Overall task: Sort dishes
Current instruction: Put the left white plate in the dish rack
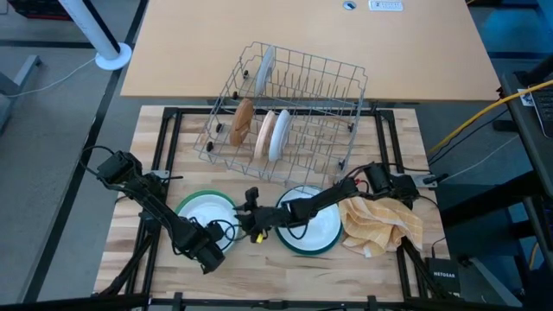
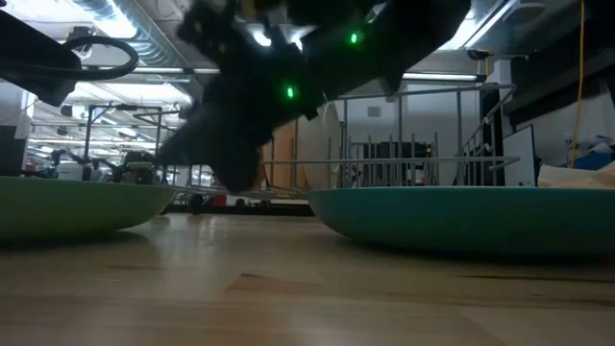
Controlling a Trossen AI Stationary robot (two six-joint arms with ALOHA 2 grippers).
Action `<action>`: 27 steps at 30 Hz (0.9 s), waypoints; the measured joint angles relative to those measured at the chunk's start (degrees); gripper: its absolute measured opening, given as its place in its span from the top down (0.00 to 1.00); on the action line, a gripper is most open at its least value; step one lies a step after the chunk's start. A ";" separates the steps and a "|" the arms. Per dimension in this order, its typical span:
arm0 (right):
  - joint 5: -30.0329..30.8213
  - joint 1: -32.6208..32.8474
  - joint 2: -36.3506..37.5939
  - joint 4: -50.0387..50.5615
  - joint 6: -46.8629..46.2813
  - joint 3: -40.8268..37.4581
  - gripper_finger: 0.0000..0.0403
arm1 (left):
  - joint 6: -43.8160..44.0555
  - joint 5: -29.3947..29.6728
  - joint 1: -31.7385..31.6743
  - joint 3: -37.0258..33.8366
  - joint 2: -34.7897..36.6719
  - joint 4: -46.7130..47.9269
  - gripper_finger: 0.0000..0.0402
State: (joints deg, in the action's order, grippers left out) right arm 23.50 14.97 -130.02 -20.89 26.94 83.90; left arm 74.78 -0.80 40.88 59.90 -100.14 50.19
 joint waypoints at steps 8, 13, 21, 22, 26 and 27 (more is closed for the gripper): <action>-2.56 -1.52 -0.28 5.41 -0.18 0.04 0.69 | 0.02 0.59 0.00 0.02 0.00 0.13 0.64; -2.95 -1.50 -0.28 5.57 0.24 0.02 0.69 | 0.18 0.81 0.00 0.04 0.02 0.18 0.64; -3.92 -1.48 -0.28 6.19 0.31 0.04 0.69 | 7.54 2.48 0.00 0.00 0.02 4.70 0.64; -4.28 -1.50 -0.28 6.23 0.33 0.04 0.69 | 8.38 2.58 0.00 0.00 0.02 5.36 0.64; -4.97 -1.47 -0.28 6.35 0.35 0.04 0.69 | 10.53 2.61 0.00 -0.19 0.02 6.91 0.64; -5.04 -1.47 -0.28 6.37 0.35 0.04 0.69 | 11.38 2.63 0.00 -0.21 0.02 7.54 0.64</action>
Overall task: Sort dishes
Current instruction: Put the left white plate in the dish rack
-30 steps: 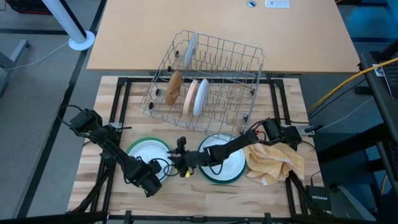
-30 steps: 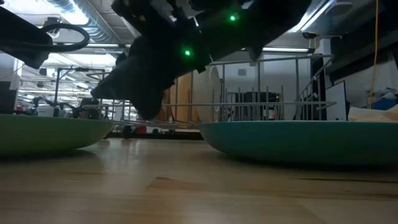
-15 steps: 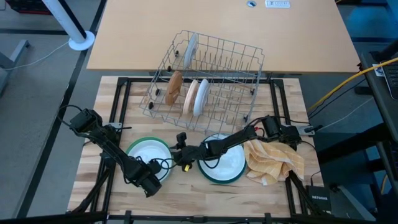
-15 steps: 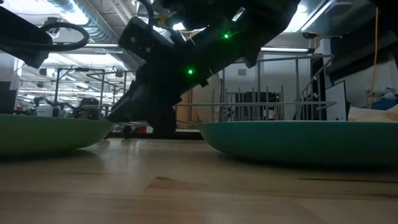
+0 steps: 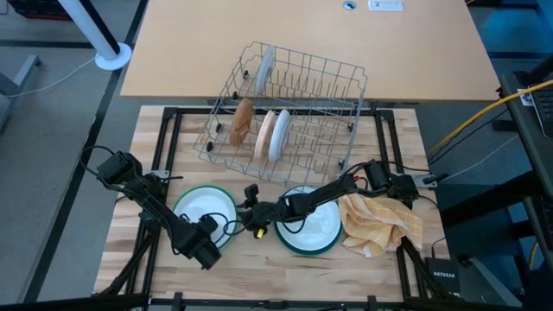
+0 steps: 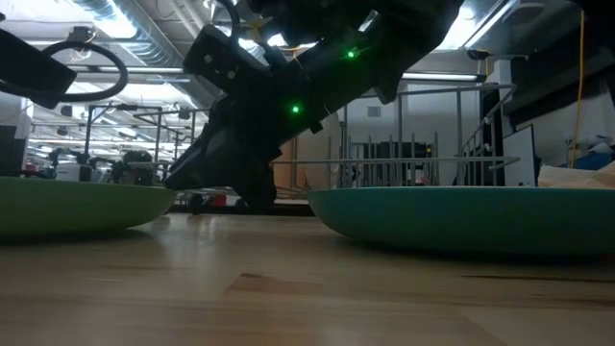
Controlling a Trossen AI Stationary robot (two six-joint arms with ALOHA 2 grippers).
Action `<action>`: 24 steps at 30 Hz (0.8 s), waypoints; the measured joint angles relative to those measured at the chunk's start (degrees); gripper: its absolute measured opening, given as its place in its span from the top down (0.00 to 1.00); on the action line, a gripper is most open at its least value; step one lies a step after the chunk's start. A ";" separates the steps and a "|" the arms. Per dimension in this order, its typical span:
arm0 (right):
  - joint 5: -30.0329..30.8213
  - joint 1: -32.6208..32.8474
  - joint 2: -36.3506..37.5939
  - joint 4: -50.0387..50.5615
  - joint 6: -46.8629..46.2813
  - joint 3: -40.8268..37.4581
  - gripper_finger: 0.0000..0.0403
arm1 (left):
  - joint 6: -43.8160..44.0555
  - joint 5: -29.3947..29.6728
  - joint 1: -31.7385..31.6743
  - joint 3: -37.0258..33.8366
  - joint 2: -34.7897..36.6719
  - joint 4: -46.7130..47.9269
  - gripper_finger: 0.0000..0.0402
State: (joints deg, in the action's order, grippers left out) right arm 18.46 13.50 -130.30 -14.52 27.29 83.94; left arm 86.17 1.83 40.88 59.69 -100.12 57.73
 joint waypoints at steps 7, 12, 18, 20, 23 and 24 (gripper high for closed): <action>-0.11 0.04 -0.04 0.02 0.04 -0.02 0.69 | 3.92 4.94 0.15 -0.14 2.56 -0.97 0.64; 0.08 0.02 -0.10 -0.01 0.05 -0.04 0.69 | -1.65 6.95 0.37 -0.12 5.05 -6.72 0.64; 0.55 0.01 -0.15 -0.01 0.07 -0.04 0.69 | -8.47 6.61 0.47 -0.01 5.71 -13.91 0.64; 0.57 0.00 -0.15 -0.01 0.06 -0.04 0.69 | -8.63 6.52 0.70 -0.01 5.73 -14.97 0.64; 0.84 0.00 -0.17 0.02 0.04 -0.07 0.69 | -7.16 6.37 0.76 -0.01 5.74 -15.66 0.64; 0.94 0.00 -0.17 0.02 0.04 -0.07 0.69 | -6.56 6.33 0.75 -0.01 5.81 -15.75 0.64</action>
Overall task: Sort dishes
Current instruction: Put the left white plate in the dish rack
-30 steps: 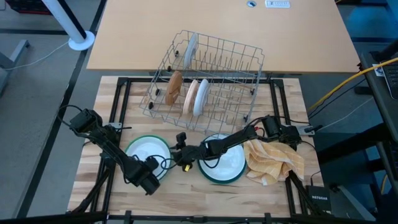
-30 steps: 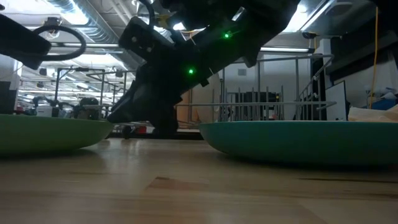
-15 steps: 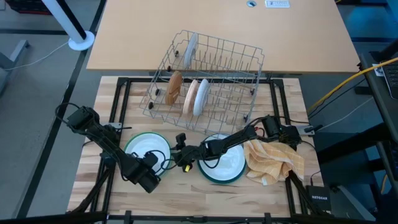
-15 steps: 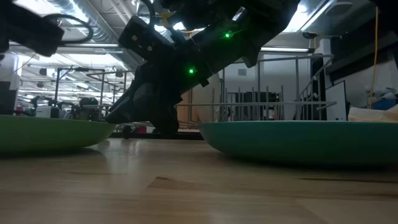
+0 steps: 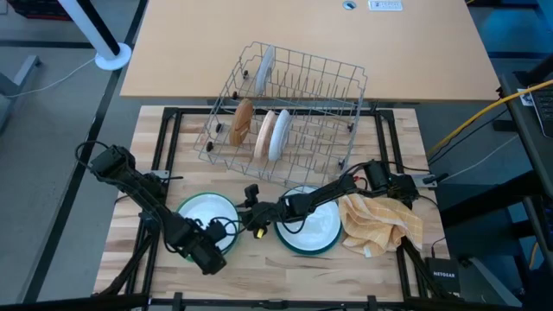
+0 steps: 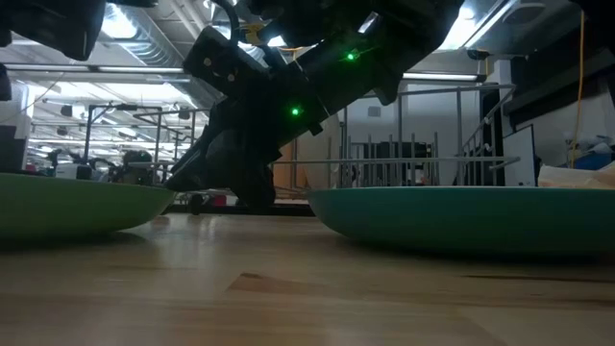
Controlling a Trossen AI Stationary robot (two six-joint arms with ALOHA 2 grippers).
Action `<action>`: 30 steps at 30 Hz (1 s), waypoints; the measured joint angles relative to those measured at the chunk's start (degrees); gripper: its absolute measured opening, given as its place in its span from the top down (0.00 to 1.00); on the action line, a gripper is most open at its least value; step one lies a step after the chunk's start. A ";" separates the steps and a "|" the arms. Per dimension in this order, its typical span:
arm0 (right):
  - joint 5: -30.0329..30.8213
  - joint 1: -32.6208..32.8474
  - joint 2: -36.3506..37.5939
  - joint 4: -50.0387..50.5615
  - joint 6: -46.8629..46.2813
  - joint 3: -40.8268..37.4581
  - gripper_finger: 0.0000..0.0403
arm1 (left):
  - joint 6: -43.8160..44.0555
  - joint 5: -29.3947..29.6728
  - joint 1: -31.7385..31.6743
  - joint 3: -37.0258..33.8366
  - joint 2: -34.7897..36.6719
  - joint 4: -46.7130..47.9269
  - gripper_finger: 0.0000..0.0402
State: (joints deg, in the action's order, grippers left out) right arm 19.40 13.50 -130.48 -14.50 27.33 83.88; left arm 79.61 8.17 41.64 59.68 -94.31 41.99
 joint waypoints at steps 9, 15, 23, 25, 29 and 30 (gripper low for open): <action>0.05 0.02 -0.02 0.03 0.00 -0.02 0.69 | -2.04 -1.96 0.07 0.04 0.16 -2.65 0.64; 0.05 0.02 -0.02 0.04 0.00 -0.04 0.69 | -1.60 -1.97 0.67 0.04 0.16 -1.20 0.64; 0.05 0.02 -0.03 0.00 0.00 -0.04 0.69 | -1.97 -1.97 2.03 0.04 0.18 -0.67 0.64; 0.06 0.02 -0.04 -0.26 0.00 -0.07 0.69 | -2.83 -1.99 2.65 0.04 0.16 -0.67 0.64; 0.10 0.02 -0.07 -0.92 0.00 -0.09 0.69 | -4.28 -1.99 3.60 -0.15 -0.08 -1.02 0.64; 0.11 0.02 -0.09 -1.02 0.00 -0.09 0.69 | -4.30 -1.99 3.62 -0.29 -0.08 -0.95 0.64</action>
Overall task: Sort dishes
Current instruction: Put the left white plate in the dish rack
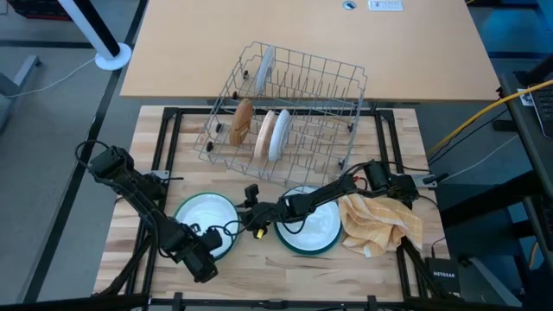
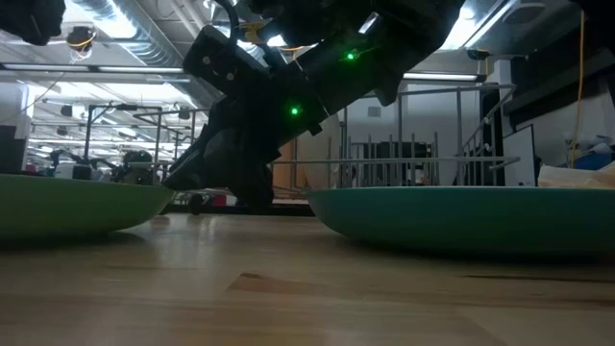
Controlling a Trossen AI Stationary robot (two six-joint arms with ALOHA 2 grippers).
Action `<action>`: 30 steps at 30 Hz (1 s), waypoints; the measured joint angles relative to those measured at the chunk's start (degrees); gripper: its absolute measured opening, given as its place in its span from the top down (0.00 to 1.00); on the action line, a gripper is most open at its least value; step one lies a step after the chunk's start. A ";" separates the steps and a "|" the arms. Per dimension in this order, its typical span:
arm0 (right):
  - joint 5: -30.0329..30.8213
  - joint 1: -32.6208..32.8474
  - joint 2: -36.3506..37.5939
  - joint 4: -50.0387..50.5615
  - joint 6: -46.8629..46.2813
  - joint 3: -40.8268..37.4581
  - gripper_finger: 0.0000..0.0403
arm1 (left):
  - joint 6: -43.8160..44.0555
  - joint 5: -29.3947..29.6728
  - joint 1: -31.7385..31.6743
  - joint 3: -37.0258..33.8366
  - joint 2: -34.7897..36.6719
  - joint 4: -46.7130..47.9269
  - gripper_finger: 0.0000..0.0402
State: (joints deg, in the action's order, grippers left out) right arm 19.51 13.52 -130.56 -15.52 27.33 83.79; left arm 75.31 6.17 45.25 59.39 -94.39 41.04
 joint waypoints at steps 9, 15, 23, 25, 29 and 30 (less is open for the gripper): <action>-0.02 0.00 -0.02 -0.47 0.00 0.00 0.69 | -0.42 0.00 -0.07 -0.50 0.00 -0.35 0.64; -0.03 0.00 -0.02 -0.51 0.00 0.00 0.69 | -0.52 0.00 -0.04 -0.50 0.00 -1.51 0.64; 0.65 0.00 -0.02 -0.57 0.00 0.00 0.69 | -5.29 -0.02 -0.04 -0.50 0.00 -0.71 0.64; 0.70 0.00 -0.02 -0.60 0.00 0.00 0.69 | -4.92 -0.02 -0.04 -0.50 -0.02 -0.37 0.64; 0.77 0.00 -0.02 -0.60 0.00 0.00 0.69 | -5.09 0.00 -0.04 -0.50 -0.04 1.09 0.64; 0.83 0.00 -0.02 -0.60 0.00 0.00 0.69 | -5.14 -0.01 -0.04 -0.50 -0.04 1.18 0.64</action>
State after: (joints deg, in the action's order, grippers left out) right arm 20.34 13.52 -130.58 -16.12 27.33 83.79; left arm 70.17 6.16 45.21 58.89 -94.43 42.22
